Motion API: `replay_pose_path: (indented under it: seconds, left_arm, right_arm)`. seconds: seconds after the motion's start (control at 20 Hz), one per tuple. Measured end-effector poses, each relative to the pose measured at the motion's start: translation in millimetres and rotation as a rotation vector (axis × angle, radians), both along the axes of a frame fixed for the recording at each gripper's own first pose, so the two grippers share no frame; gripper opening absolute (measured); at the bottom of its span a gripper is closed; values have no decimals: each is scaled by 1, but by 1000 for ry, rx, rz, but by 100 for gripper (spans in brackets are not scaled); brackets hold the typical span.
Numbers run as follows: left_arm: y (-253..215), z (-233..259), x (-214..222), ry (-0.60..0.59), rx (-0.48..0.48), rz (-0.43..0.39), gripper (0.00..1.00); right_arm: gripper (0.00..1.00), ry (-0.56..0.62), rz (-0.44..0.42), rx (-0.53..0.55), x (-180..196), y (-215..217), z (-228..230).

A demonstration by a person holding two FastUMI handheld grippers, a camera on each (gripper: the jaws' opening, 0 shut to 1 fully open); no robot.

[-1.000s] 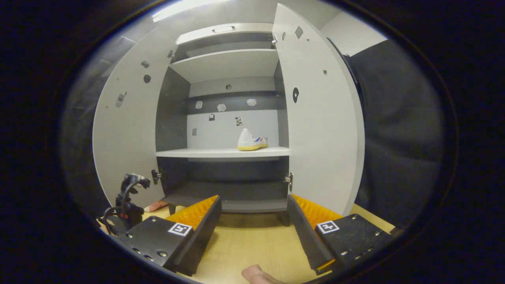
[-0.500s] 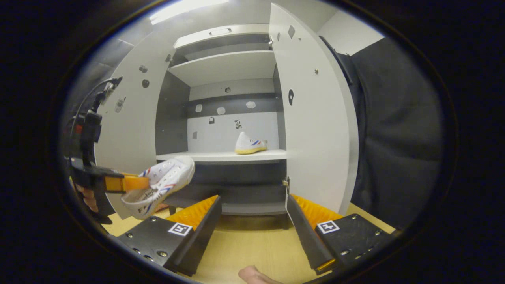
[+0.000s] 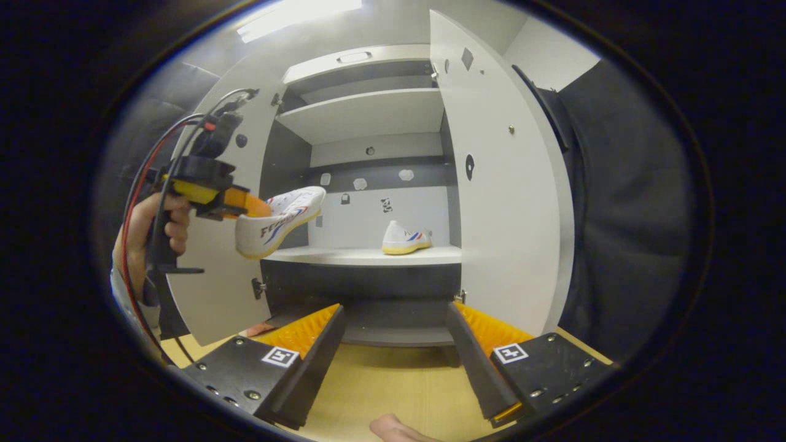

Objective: Grab one shoe with the right hand and put it into the shoe cabinet, grab the other shoe with the left hand and put it into the shoe cabinet; then close the right door with the right hand and the left door with the left hand.

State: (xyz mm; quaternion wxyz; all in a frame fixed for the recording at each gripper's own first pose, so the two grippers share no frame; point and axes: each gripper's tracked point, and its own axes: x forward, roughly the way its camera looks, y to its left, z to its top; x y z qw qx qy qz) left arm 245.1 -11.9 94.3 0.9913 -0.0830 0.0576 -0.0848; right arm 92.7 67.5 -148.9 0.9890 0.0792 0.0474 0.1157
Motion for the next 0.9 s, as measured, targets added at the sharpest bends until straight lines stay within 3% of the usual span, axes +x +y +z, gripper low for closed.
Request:
replay_pose_path:
  seconds: [0.25,0.45,0.7,0.8,0.9]
  left_arm:
    - [-7,21,96,40,7,73,0]
    - [-17,-14,154,149,33,75,1]
    - [-22,-68,186,292,30,81,1]
    - [-27,-67,180,298,2,49,6]
    - [-17,-31,177,170,6,69,33]
  right_arm:
    - [99,6,22,42,-6,8,-3]
    - [99,10,11,33,-9,8,-8]
    - [99,36,-12,33,-14,2,-17]
    - [99,39,-8,32,-16,3,-18]
    - [99,41,-10,36,-18,3,-19]
